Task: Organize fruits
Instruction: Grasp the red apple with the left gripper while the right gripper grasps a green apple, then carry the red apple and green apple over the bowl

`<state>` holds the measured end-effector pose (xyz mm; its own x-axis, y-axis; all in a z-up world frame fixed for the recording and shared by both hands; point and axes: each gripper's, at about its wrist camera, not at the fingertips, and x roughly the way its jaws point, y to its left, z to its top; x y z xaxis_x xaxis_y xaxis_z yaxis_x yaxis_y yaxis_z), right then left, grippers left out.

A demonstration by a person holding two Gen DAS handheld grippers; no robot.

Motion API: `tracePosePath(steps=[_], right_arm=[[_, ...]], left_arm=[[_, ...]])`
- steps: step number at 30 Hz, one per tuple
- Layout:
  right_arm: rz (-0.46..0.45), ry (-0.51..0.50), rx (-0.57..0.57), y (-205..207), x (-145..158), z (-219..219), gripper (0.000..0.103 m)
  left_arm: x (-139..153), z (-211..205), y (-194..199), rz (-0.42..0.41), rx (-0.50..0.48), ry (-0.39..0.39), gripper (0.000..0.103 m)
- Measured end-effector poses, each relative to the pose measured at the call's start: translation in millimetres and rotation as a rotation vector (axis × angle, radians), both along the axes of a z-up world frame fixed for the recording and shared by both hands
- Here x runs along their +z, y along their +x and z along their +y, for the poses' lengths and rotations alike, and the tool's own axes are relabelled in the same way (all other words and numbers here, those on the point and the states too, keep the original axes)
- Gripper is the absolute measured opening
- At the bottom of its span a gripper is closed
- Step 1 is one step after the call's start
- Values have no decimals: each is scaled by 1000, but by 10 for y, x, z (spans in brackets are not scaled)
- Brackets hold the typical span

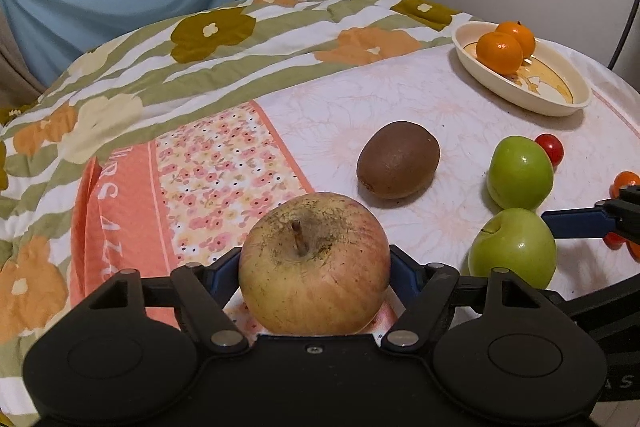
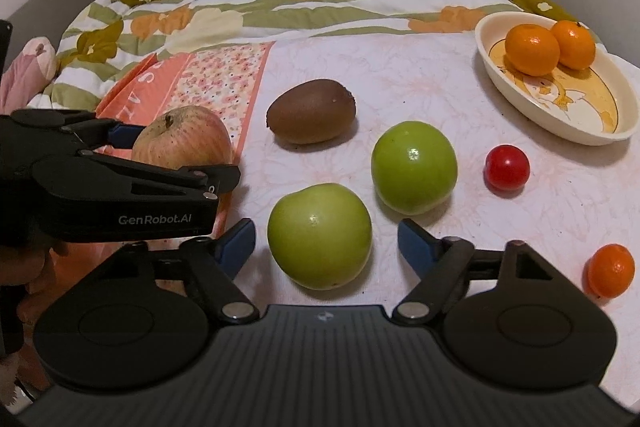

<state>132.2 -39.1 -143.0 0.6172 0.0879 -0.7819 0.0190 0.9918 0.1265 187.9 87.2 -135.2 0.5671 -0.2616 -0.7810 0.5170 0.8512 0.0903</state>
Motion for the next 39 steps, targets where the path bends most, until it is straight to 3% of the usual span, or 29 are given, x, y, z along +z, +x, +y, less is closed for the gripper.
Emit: tracePosePath(steps=[15, 17, 25, 39], right_arm=[[4, -69, 86, 34, -51, 82, 78], [4, -85, 105, 41, -64, 101, 71], [-10, -104, 161, 2, -48, 110, 71], [-89, -40, 204, -125, 515, -385, 71]], left_arm=[[22, 129, -122, 17, 28, 4, 78], [20, 145, -152, 15, 37, 6, 78], [41, 191, -253, 22, 77, 1, 78], [479, -99, -569, -39, 200, -22, 78]])
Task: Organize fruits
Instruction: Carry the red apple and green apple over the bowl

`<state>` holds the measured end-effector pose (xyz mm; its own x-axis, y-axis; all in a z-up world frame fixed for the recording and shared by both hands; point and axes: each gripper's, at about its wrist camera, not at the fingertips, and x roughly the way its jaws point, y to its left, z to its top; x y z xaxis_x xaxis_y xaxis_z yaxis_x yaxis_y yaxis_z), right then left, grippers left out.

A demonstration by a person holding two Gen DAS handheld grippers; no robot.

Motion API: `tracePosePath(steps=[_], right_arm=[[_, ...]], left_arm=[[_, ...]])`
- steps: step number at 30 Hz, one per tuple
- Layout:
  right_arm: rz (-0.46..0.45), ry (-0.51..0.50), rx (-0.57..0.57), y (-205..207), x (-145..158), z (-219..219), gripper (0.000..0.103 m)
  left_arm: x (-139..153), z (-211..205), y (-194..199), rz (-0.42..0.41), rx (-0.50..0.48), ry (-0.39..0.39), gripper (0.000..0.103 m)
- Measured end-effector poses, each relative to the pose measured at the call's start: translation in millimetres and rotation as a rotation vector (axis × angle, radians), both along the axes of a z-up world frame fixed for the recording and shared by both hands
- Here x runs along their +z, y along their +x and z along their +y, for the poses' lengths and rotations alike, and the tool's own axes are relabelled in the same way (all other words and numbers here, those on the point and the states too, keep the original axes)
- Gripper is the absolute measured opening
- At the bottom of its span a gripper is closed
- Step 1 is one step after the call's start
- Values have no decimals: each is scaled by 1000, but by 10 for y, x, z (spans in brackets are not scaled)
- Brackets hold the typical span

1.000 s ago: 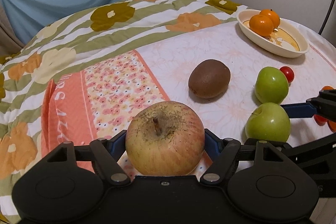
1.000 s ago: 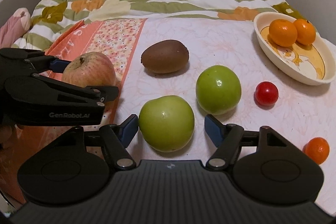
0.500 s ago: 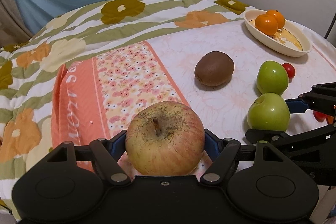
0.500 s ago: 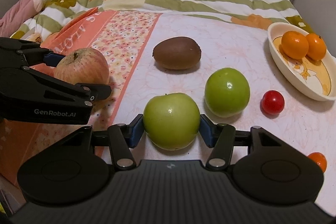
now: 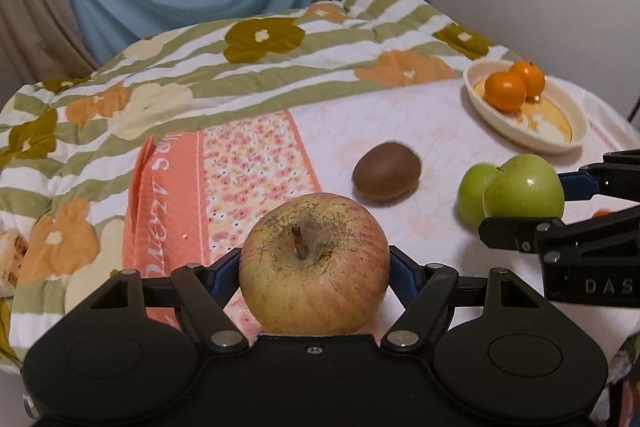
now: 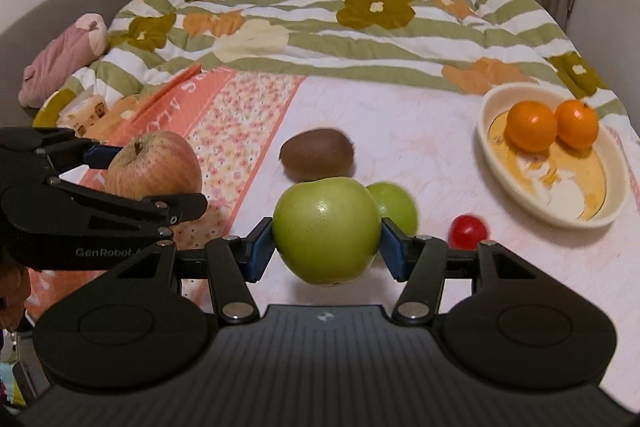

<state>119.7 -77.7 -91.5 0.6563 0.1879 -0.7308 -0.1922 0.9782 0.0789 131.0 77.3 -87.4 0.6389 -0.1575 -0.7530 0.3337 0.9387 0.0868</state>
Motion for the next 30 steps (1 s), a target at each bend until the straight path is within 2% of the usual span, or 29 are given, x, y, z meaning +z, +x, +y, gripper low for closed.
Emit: tracePosePath(steps=[9, 15, 24, 30], right_arm=[[-50, 12, 25, -25, 450, -703, 71], [-66, 26, 7, 3, 622, -1299, 71], [-91, -27, -10, 136, 697, -2227, 71], [-84, -56, -4, 311, 602, -2677, 71]], left_arm=[[468, -547, -153, -59, 72, -24, 78], [670, -1043, -192, -95, 71, -33, 78], [616, -1877, -60, -93, 38, -76, 78], [474, -2354, 144, -73, -3, -74, 78]])
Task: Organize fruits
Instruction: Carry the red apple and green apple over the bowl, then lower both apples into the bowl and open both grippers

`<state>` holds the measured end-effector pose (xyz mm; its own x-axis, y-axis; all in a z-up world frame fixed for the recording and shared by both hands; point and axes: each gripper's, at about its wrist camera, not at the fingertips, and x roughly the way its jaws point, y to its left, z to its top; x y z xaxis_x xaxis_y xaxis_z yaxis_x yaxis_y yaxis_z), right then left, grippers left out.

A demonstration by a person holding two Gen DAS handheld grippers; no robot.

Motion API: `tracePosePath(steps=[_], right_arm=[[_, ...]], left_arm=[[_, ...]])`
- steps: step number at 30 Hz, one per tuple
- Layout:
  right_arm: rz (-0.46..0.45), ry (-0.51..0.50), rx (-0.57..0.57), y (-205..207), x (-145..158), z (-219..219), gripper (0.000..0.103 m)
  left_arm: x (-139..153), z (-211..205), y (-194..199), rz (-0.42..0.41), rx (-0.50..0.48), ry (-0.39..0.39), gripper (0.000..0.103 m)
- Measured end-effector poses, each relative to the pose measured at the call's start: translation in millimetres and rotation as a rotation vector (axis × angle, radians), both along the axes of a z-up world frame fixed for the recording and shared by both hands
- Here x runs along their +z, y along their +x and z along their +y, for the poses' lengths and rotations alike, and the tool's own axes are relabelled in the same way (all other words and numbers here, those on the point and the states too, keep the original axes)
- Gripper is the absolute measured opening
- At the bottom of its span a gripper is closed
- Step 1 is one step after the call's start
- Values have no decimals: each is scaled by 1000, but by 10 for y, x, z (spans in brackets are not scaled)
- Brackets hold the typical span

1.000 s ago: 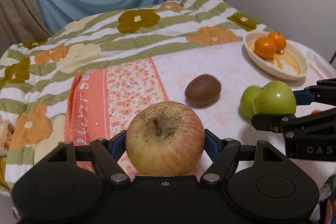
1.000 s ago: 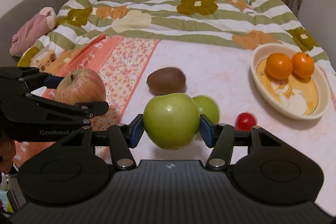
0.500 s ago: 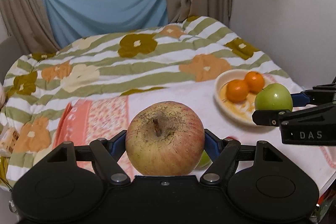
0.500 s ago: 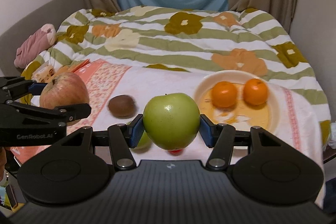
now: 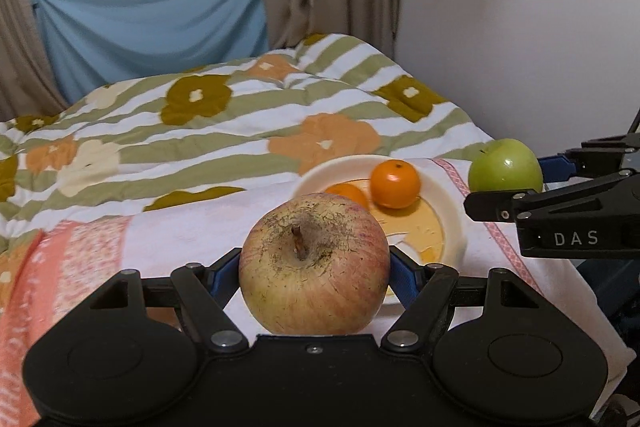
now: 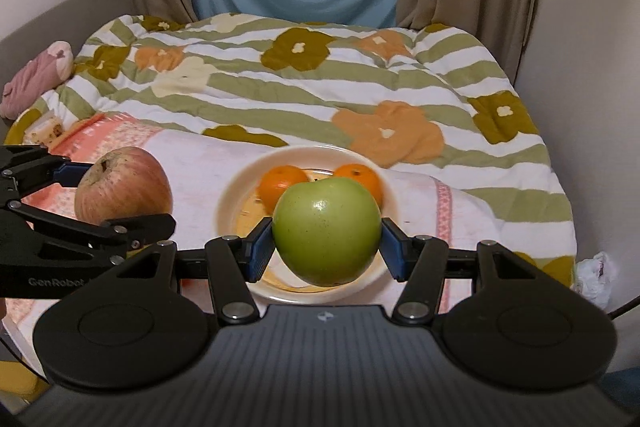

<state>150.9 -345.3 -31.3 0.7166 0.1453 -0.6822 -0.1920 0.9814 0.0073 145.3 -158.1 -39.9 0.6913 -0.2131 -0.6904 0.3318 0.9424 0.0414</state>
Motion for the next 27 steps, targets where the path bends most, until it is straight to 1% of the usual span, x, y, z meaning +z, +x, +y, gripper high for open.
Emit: tracePosePath(steps=[8, 16, 22, 24, 25, 27], right_arm=[[33, 28, -18, 259, -236, -267, 71], [62, 60, -19, 476, -504, -323, 71], [77, 77, -29, 579, -610, -366, 71], [84, 79, -30, 582, -629, -392, 71], [87, 80, -29, 588, -634, -397, 71], [91, 80, -27, 602, -643, -412, 71]], left_arm=[[-317, -404, 313, 40, -66, 50, 78], [-697, -613, 556, 90, -110, 111, 78], [-830, -716, 609, 110, -133, 156, 78], [-819, -744, 588, 81, -142, 169, 79], [-797, -760, 571, 60, -145, 176, 87], [-754, -787, 556, 38, -143, 190, 99]])
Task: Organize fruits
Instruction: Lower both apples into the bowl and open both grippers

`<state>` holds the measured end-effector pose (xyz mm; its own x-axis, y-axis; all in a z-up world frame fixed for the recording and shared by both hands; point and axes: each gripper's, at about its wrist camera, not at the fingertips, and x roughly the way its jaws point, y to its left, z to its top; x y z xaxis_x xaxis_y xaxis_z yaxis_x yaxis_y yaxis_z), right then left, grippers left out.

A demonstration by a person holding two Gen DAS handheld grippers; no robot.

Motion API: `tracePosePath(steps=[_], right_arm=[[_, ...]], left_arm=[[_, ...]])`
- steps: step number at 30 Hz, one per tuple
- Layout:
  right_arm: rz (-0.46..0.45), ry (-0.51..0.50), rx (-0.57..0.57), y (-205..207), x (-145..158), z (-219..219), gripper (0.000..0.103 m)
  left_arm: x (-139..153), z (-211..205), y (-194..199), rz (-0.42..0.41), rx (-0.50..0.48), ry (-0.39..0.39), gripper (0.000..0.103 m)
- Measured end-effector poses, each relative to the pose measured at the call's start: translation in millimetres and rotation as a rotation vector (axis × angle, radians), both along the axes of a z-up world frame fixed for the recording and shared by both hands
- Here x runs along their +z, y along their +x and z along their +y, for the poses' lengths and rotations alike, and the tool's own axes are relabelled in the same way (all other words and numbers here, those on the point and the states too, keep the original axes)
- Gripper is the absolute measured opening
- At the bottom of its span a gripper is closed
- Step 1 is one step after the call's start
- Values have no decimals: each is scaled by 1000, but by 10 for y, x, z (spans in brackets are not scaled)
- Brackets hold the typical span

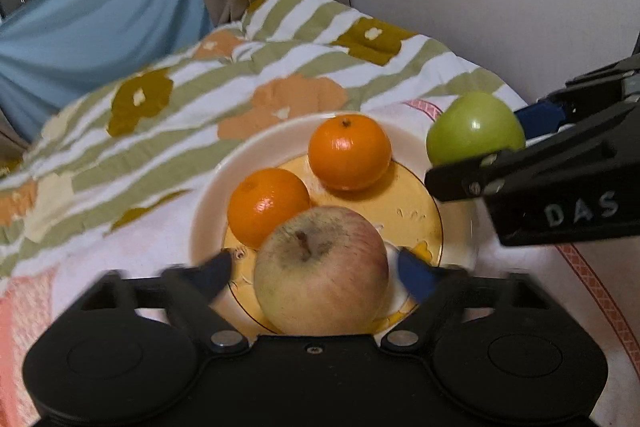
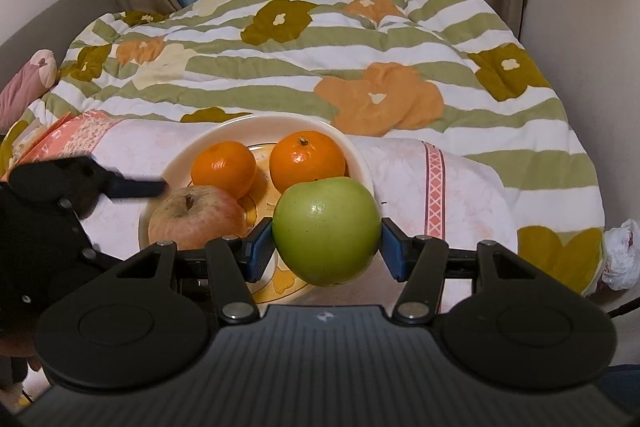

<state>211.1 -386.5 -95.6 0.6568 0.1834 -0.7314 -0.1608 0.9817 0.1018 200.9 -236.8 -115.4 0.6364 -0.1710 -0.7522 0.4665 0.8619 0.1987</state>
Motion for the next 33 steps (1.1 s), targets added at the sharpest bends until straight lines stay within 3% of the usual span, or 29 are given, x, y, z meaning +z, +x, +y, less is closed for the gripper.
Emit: tracePosePath(steps=[14, 27, 31, 33], right_arm=[[15, -31, 123, 153, -68, 80, 71], [35, 21, 186, 325, -303, 134, 72], [-11, 2, 167, 275, -248, 103, 103], [-21, 11, 146, 249, -224, 68, 103]], left_arm=[[232, 230, -192, 43, 87, -79, 99], [237, 356, -271, 13, 144, -19, 100], [230, 390, -332, 16, 154, -11, 100], [237, 413, -360, 23, 159, -22, 100]])
